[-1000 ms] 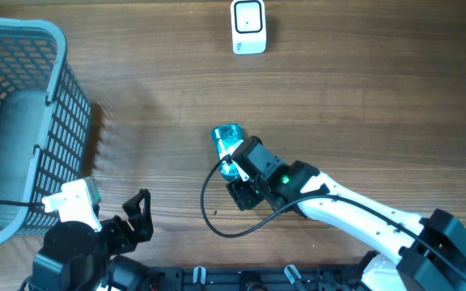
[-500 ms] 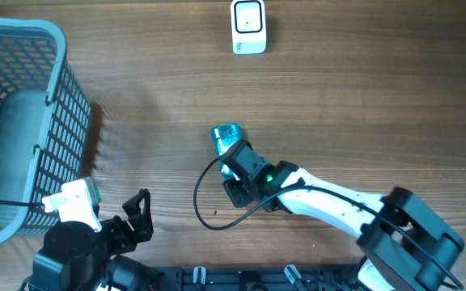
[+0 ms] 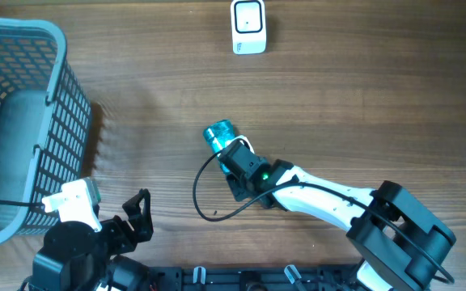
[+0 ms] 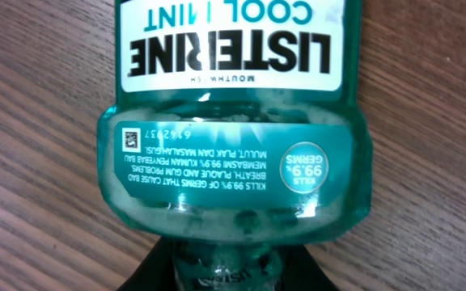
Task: Scan the item barcode
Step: 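Close the right gripper on the bottle neck, then lift the bottle and carry it toward the white scanner, right gripper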
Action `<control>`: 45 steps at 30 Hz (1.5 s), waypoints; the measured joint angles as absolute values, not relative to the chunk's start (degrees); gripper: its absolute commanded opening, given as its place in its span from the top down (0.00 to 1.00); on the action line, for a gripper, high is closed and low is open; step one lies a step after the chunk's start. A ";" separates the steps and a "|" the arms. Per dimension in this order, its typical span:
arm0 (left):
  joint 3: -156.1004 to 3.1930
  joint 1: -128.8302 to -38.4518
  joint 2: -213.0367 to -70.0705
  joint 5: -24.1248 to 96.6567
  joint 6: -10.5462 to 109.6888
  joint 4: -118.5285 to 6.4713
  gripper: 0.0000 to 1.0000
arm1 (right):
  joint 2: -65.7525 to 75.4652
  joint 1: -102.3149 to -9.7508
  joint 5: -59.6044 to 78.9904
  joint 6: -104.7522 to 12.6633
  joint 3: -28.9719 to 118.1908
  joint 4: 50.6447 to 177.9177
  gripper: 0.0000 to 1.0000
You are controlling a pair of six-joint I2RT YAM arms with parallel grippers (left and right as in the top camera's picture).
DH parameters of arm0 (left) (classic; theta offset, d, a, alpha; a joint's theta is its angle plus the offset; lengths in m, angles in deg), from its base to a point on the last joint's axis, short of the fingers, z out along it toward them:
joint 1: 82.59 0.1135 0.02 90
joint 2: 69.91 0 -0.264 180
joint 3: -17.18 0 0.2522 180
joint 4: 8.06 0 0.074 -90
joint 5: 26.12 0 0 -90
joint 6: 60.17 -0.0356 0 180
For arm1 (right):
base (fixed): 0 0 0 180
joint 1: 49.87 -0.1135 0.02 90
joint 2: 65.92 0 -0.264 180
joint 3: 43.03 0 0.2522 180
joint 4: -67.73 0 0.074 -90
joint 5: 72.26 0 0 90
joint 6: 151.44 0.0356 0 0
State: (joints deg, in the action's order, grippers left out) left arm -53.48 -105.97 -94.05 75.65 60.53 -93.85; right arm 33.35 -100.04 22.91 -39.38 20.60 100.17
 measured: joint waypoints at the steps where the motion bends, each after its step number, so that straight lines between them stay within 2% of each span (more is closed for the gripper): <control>1: -53.48 -105.97 -94.05 75.65 60.53 -93.85 0.00 | 33.41 -100.04 22.91 -39.16 20.99 101.27 0.94; 9: -53.48 -105.97 -94.05 75.65 60.53 -93.85 0.00 | 33.52 -98.51 18.73 -41.39 26.96 112.17 0.95; 19: -53.48 -105.97 -94.05 75.65 60.53 -93.85 0.00 | 28.63 -89.79 -1.33 -47.57 32.53 113.22 0.95; 31: -53.48 -105.97 -94.05 75.65 60.53 -93.85 0.00 | 24.74 -56.42 -56.65 -50.61 34.78 106.80 0.96; 35: -53.48 -105.97 -94.05 75.65 60.53 -93.87 0.00 | 24.74 -51.93 -65.27 -43.57 34.81 103.98 0.96; 39: -53.48 -105.97 -94.05 75.65 60.53 -93.85 0.00 | 24.74 -51.43 -68.54 -33.74 34.81 99.80 0.96; 42: -53.48 -105.97 -94.05 75.67 60.53 -93.85 0.00 | 24.74 -51.52 -70.05 -20.03 34.72 91.54 0.96; 43: -53.48 -105.97 -94.05 75.65 60.53 -93.85 0.00 | 24.76 -51.54 -70.55 -11.51 34.61 83.21 0.96; 45: -53.48 -105.97 -94.05 75.65 60.53 -93.79 0.00 | 24.78 -51.54 -71.19 -2.02 34.70 74.58 0.96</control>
